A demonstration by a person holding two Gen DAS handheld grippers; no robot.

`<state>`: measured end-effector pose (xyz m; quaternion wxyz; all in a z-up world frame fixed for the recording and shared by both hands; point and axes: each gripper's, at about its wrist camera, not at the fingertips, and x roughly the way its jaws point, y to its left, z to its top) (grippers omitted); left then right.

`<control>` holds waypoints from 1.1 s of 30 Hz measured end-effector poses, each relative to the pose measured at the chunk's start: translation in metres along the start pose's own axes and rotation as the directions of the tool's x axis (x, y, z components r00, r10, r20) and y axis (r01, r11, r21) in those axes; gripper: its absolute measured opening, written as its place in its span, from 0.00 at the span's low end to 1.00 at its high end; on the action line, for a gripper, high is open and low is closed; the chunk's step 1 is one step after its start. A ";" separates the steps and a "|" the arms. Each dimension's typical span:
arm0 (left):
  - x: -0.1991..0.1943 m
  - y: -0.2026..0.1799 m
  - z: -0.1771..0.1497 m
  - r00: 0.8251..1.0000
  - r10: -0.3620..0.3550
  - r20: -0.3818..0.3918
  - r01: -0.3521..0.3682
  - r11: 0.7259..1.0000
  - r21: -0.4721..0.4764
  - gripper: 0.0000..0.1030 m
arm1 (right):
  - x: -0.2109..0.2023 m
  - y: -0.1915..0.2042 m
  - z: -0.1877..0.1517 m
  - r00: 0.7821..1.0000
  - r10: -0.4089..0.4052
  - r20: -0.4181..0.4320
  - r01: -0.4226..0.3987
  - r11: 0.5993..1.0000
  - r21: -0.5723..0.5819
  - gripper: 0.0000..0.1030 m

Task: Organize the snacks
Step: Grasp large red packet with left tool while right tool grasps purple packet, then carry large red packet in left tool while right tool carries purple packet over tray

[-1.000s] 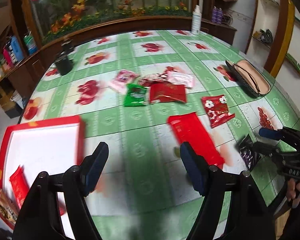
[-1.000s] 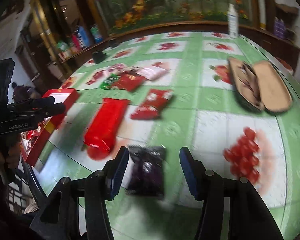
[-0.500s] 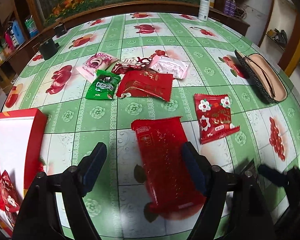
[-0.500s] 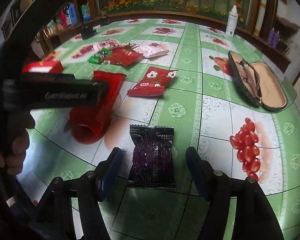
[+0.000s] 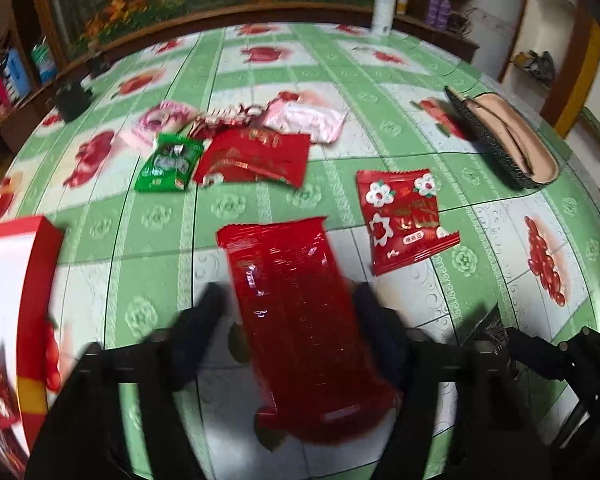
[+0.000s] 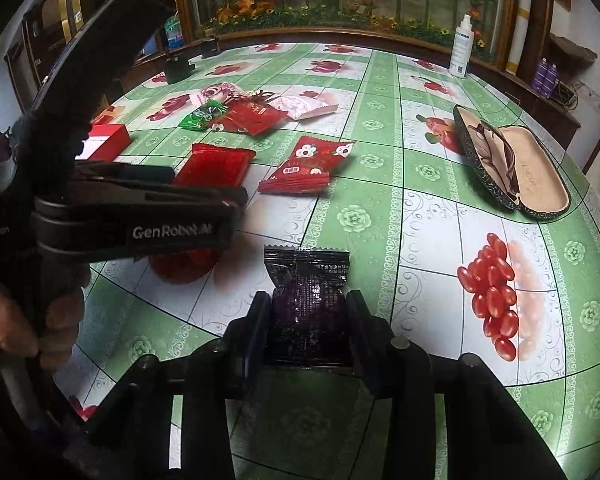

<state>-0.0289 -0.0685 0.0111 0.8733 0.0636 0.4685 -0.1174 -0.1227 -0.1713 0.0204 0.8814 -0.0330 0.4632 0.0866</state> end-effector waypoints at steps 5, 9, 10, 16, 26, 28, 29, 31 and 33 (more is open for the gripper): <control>-0.003 0.010 -0.001 0.999 -0.052 -0.008 0.052 0.998 0.026 0.43 | -0.001 0.005 0.000 1.000 0.016 -0.001 -0.016 1.000 -0.007 0.31; -0.011 0.015 -0.010 0.997 -0.077 -0.008 0.077 0.997 0.030 0.43 | -0.002 0.001 0.001 0.998 0.061 -0.001 -0.061 0.997 0.035 0.28; -0.013 0.018 -0.013 0.997 -0.081 -0.005 0.081 0.996 0.026 0.43 | -0.002 0.000 0.002 0.997 0.081 -0.003 -0.081 0.996 0.050 0.27; -0.037 0.031 -0.025 0.996 -0.079 0.046 0.077 0.996 0.032 0.43 | -0.002 -0.001 0.005 0.987 0.162 0.002 -0.162 0.981 0.109 0.27; -0.087 0.080 -0.045 0.987 -0.015 0.162 0.015 1.000 -0.001 0.43 | -0.010 0.027 0.032 0.955 0.291 0.062 -0.297 0.944 0.146 0.26; -0.096 0.096 -0.050 0.984 0.008 0.180 -0.003 1.000 -0.027 0.43 | -0.012 0.040 0.040 0.948 0.311 0.070 -0.318 0.939 0.132 0.26; -0.099 0.104 -0.052 0.982 0.017 0.187 -0.010 0.999 -0.039 0.43 | -0.013 0.049 0.044 0.946 0.316 0.075 -0.323 0.939 0.117 0.26; -0.107 0.120 -0.057 0.978 0.048 0.203 -0.034 0.997 -0.070 0.43 | -0.013 0.064 0.052 0.941 0.328 0.081 -0.335 0.937 0.098 0.26; -0.113 0.140 -0.062 0.973 0.084 0.216 -0.063 0.993 -0.105 0.44 | -0.012 0.080 0.060 0.932 0.353 0.079 -0.359 0.930 0.080 0.26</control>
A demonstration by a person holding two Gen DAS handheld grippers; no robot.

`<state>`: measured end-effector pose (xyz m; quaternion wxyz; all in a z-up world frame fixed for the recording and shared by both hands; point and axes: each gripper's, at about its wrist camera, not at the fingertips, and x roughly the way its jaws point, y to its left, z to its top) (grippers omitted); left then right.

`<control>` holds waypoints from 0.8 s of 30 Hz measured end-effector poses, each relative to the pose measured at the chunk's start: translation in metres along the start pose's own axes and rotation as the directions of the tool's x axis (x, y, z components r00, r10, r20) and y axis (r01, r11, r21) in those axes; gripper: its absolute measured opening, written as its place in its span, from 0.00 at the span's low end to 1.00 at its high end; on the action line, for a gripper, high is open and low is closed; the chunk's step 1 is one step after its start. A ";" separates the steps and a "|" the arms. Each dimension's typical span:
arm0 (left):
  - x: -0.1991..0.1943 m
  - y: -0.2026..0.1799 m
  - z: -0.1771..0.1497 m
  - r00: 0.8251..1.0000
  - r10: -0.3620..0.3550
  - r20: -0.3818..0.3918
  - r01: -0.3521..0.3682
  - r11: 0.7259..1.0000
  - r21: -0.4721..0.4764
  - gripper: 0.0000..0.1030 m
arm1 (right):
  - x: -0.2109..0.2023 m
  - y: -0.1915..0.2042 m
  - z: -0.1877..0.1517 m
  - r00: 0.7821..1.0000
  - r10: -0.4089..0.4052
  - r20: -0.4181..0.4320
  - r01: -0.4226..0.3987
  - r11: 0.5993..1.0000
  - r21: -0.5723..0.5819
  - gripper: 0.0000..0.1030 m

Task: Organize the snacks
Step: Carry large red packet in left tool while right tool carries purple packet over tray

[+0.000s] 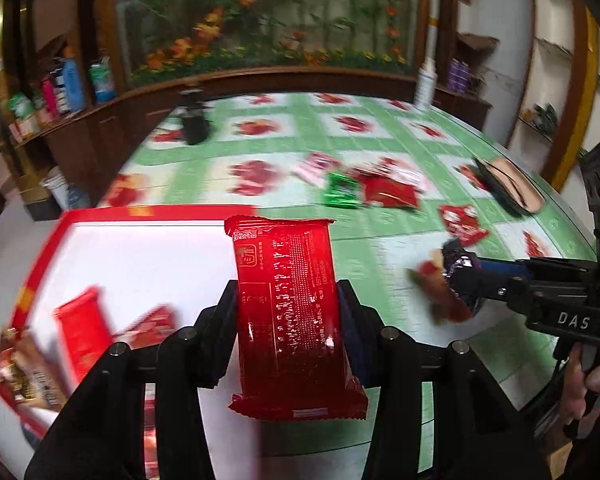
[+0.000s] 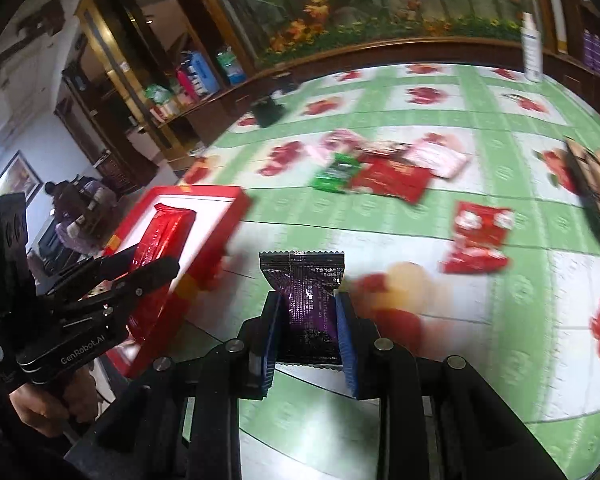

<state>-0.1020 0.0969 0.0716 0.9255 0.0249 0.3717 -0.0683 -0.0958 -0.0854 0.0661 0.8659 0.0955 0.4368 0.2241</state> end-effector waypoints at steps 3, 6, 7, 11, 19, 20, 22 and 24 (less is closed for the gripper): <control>-0.006 0.031 -0.002 0.999 0.046 0.017 -0.045 0.998 -0.054 0.44 | 0.012 0.022 0.006 1.000 0.025 -0.007 -0.025 0.999 -0.029 0.26; -0.009 0.062 -0.004 0.996 0.089 0.024 -0.086 0.990 -0.109 0.44 | 0.027 0.050 0.014 0.998 0.065 -0.022 -0.066 0.996 -0.065 0.26; -0.010 0.071 -0.006 0.994 0.103 0.027 -0.099 0.987 -0.125 0.44 | 0.032 0.057 0.015 0.997 0.074 -0.025 -0.076 0.994 -0.075 0.26; -0.013 0.100 -0.013 0.989 0.143 0.029 -0.136 0.974 -0.180 0.44 | 0.049 0.089 0.021 0.994 0.103 -0.037 -0.107 0.988 -0.114 0.26; -0.014 0.130 -0.025 0.982 0.185 0.025 -0.175 0.959 -0.225 0.44 | 0.078 0.138 0.022 0.987 0.140 -0.081 -0.153 0.971 -0.185 0.26; -0.014 0.132 -0.026 0.982 0.189 0.024 -0.179 0.957 -0.228 0.44 | 0.082 0.142 0.022 0.986 0.142 -0.089 -0.157 0.969 -0.191 0.26; -0.015 0.137 -0.027 0.980 0.198 0.027 -0.187 0.955 -0.228 0.44 | 0.087 0.148 0.021 0.985 0.142 -0.099 -0.159 0.967 -0.198 0.26; -0.014 0.140 -0.029 0.977 0.212 0.027 -0.200 0.953 -0.229 0.44 | 0.094 0.155 0.021 0.984 0.141 -0.111 -0.162 0.965 -0.207 0.26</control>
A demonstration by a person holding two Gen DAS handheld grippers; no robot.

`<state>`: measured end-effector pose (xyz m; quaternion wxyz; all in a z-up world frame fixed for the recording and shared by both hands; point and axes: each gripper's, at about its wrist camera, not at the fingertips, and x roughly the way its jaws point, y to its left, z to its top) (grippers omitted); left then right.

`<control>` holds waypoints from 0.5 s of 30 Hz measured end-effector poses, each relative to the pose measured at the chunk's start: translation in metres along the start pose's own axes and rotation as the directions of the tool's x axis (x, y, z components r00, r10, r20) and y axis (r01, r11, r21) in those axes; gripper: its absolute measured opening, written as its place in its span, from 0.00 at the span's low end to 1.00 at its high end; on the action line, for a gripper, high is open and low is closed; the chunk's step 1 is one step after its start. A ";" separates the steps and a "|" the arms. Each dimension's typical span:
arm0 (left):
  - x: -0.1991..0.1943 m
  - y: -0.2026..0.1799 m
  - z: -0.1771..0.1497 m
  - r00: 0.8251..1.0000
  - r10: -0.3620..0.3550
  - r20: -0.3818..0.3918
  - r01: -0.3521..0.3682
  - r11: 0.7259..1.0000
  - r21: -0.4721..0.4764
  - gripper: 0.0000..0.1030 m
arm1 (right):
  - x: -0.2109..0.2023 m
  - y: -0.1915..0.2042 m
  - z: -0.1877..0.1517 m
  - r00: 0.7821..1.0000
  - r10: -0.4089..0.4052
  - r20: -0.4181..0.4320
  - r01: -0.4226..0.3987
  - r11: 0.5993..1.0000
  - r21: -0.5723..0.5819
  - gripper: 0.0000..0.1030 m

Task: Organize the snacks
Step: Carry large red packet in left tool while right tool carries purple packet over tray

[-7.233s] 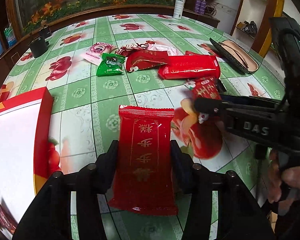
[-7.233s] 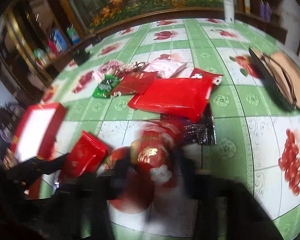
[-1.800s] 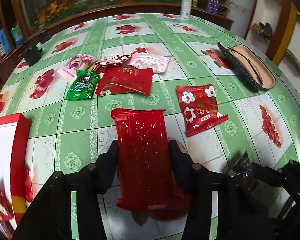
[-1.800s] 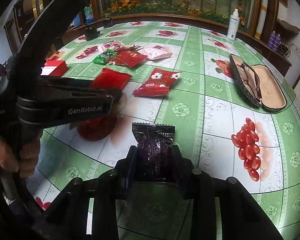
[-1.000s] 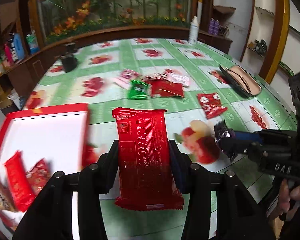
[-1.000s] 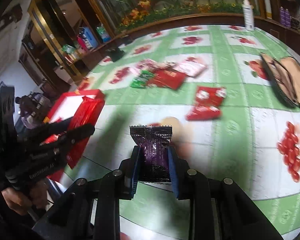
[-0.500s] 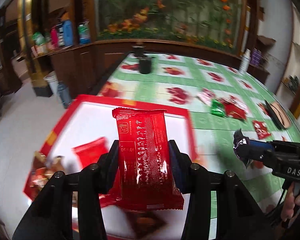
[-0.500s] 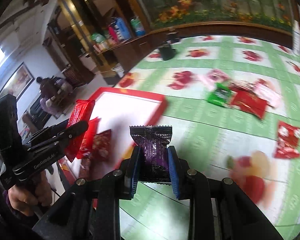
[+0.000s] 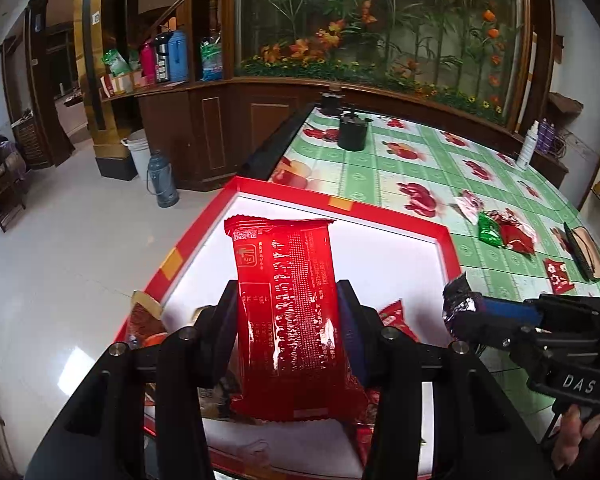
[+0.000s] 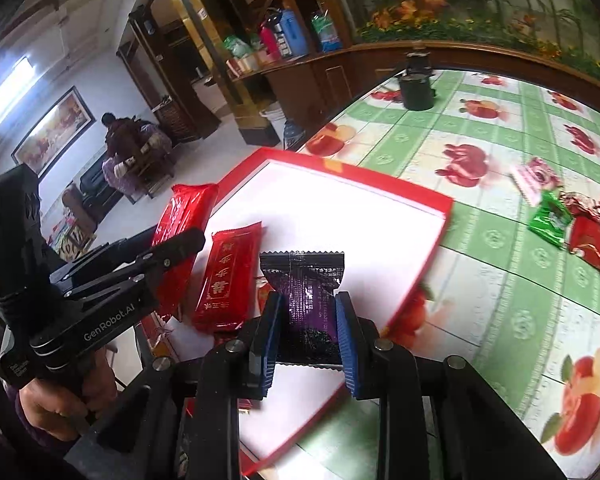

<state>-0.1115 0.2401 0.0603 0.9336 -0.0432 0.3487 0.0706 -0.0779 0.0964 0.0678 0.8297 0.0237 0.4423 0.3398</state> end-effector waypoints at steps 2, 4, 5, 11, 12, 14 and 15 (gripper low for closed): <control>0.001 0.004 -0.001 1.000 0.006 -0.001 -0.006 1.000 -0.003 0.44 | 0.006 0.004 0.000 1.000 -0.001 -0.009 0.001 1.000 -0.008 0.26; 0.003 0.007 -0.001 1.000 0.013 -0.003 -0.013 1.000 -0.005 0.44 | 0.012 0.007 0.002 1.000 -0.001 -0.018 0.001 1.000 -0.014 0.26; 0.004 0.009 -0.001 1.000 0.015 -0.005 -0.015 1.000 -0.007 0.44 | 0.015 0.009 0.002 1.000 -0.002 -0.022 0.002 1.000 -0.017 0.26; 0.007 0.017 -0.004 1.000 0.018 -0.013 -0.018 1.000 -0.014 0.44 | 0.025 0.017 0.003 0.999 -0.004 -0.039 0.003 0.999 -0.032 0.26; 0.008 0.018 -0.005 1.000 0.018 -0.015 -0.018 1.000 -0.015 0.44 | 0.027 0.019 0.004 0.999 -0.005 -0.042 0.004 0.999 -0.036 0.26; 0.010 0.019 -0.006 1.000 0.020 -0.021 -0.020 1.000 -0.018 0.44 | 0.030 0.021 0.005 0.999 -0.006 -0.043 0.005 0.999 -0.039 0.26; 0.010 0.019 -0.006 0.999 0.021 -0.024 -0.022 1.000 -0.019 0.44 | 0.032 0.022 0.006 0.999 -0.006 -0.043 0.004 0.999 -0.039 0.26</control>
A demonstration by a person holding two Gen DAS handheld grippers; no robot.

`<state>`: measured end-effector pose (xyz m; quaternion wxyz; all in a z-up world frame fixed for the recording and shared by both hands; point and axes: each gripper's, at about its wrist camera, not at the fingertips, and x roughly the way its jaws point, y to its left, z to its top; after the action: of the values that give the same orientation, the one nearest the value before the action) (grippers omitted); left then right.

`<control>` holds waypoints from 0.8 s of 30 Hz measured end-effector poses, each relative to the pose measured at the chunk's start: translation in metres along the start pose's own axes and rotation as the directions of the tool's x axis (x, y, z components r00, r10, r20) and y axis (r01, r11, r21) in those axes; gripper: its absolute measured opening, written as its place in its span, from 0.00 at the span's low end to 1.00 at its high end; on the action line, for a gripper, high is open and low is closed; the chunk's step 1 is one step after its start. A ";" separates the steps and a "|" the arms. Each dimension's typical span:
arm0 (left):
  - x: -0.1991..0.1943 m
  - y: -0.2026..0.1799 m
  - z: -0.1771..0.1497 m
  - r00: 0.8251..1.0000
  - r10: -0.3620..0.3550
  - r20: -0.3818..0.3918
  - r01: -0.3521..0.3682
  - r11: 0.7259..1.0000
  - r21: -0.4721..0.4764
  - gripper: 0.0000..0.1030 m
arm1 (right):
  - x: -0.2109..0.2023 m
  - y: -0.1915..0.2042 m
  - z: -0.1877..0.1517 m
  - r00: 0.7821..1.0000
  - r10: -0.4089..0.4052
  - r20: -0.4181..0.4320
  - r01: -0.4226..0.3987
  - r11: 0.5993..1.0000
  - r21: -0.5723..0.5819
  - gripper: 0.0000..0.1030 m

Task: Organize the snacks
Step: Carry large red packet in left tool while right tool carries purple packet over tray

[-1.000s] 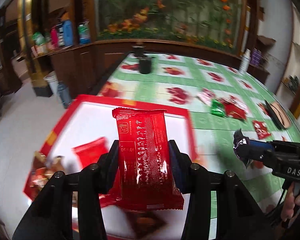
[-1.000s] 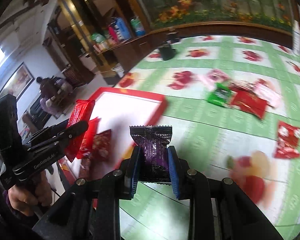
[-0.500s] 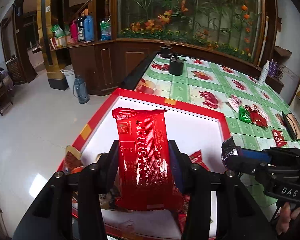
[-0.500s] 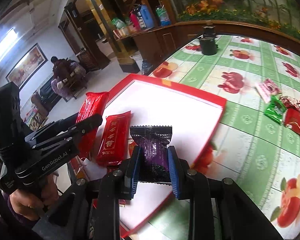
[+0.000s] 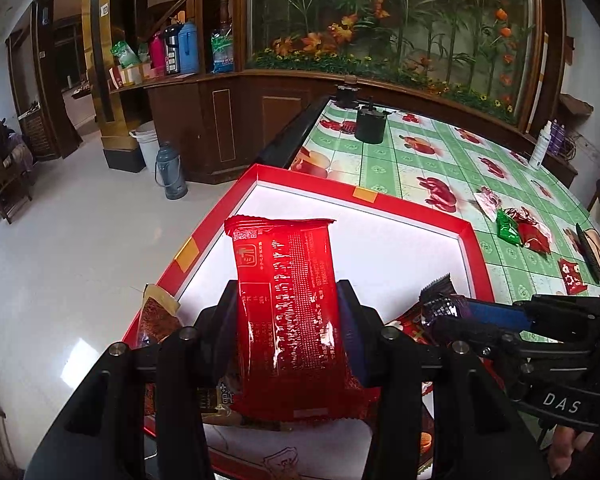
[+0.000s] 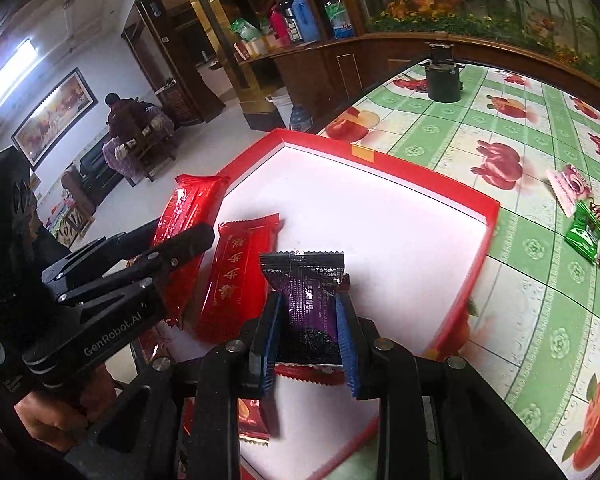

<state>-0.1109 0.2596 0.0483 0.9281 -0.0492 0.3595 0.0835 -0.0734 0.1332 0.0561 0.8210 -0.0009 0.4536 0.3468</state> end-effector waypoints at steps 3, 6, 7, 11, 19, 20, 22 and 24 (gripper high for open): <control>0.001 0.002 -0.001 1.000 0.005 -0.005 -0.005 1.000 0.000 0.44 | 0.004 0.003 0.002 1.000 -0.001 -0.002 0.001 1.000 -0.005 0.26; 0.002 0.004 -0.001 1.000 0.011 -0.012 -0.011 1.000 -0.004 0.44 | 0.007 0.005 0.003 1.000 -0.007 -0.003 0.007 1.000 -0.012 0.27; 0.003 0.004 -0.001 1.000 0.013 -0.012 -0.013 1.000 -0.004 0.44 | 0.007 0.006 0.003 1.000 -0.006 -0.002 0.006 1.000 -0.012 0.27; 0.002 0.005 -0.001 1.000 0.019 -0.012 -0.019 1.000 -0.001 0.44 | 0.007 0.007 0.006 1.000 -0.005 0.008 0.005 1.000 -0.010 0.29; 0.002 0.004 -0.001 0.998 0.055 -0.014 -0.055 0.998 0.001 0.47 | 0.002 0.003 0.004 1.000 -0.004 0.017 0.004 1.000 0.007 0.29; 0.001 0.004 0.000 0.997 0.073 -0.010 -0.073 0.997 0.005 0.47 | 0.002 0.003 0.004 1.000 -0.004 0.017 0.004 1.000 0.009 0.29; -0.001 0.003 0.001 0.995 0.099 -0.001 -0.099 0.995 0.015 0.50 | 0.001 0.000 0.003 1.000 -0.002 0.015 0.002 1.000 0.015 0.29; -0.004 0.002 0.002 0.993 0.119 0.015 -0.119 0.993 0.020 0.60 | -0.001 -0.001 0.002 1.000 -0.002 0.016 0.002 1.000 0.020 0.29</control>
<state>-0.1134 0.2612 0.0523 0.9244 -0.0173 0.3563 0.1352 -0.0717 0.1323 0.0576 0.8250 0.0097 0.4502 0.3414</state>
